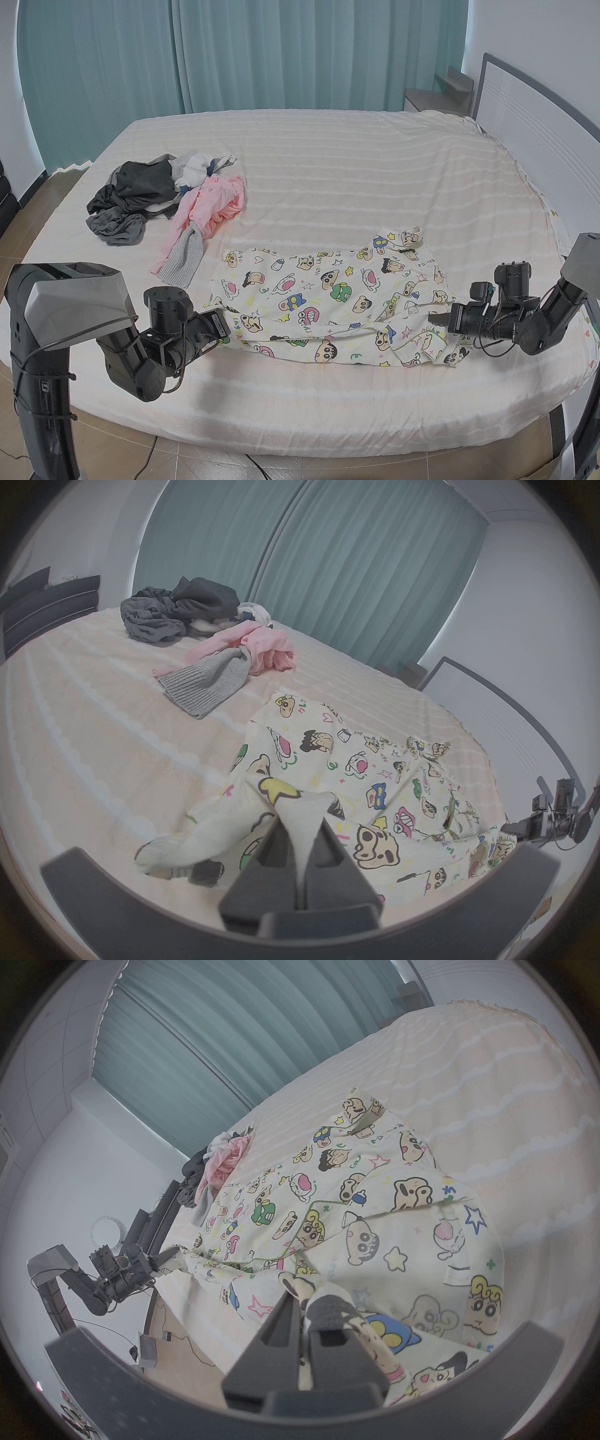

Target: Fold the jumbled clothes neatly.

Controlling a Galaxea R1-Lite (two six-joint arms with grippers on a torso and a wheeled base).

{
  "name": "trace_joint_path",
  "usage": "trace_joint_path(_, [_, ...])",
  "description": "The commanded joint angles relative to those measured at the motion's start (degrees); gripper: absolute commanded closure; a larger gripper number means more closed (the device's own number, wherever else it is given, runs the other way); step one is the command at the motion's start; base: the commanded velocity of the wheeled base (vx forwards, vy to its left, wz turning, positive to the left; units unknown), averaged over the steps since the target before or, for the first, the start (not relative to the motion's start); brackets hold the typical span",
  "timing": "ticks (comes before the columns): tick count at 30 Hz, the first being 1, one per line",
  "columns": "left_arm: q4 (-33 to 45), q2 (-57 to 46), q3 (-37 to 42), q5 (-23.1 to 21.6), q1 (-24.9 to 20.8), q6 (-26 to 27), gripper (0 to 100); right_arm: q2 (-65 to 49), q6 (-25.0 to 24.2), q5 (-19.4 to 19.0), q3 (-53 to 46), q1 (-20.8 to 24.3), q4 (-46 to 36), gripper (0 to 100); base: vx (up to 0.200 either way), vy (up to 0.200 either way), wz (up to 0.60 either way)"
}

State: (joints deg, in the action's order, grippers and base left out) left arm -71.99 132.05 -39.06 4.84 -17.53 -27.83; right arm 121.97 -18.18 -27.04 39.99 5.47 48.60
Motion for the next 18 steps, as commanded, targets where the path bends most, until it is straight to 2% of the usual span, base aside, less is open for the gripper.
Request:
trace_joint_path(1, [1.85,2.95,-3.30,0.70,-0.05,-0.21,100,2.84,0.07,0.23,1.94,-0.82,0.09,100,0.000,0.000,0.00])
trace_joint_path(5, [2.02,3.83,-4.45,0.70,-0.58,-0.29,100,3.63,0.07,1.37,3.43,-0.99,0.00,100,0.000,0.000,0.00])
trace_joint_path(16, [3.34,3.83,-6.91,0.79,-0.75,-3.55,100,5.47,0.25,1.55,5.54,-1.78,-0.09,100,0.000,0.000,0.00])
trace_joint_path(17, [3.34,3.83,-7.08,0.79,-0.66,-3.55,0,5.47,0.33,1.55,5.63,-1.87,-0.09,0,0.000,0.000,0.00])
trace_joint_path(18, [3.34,3.92,-7.26,0.79,-0.66,-3.63,0,5.56,0.42,1.55,5.72,-1.87,-0.18,0,0.000,0.000,0.00])
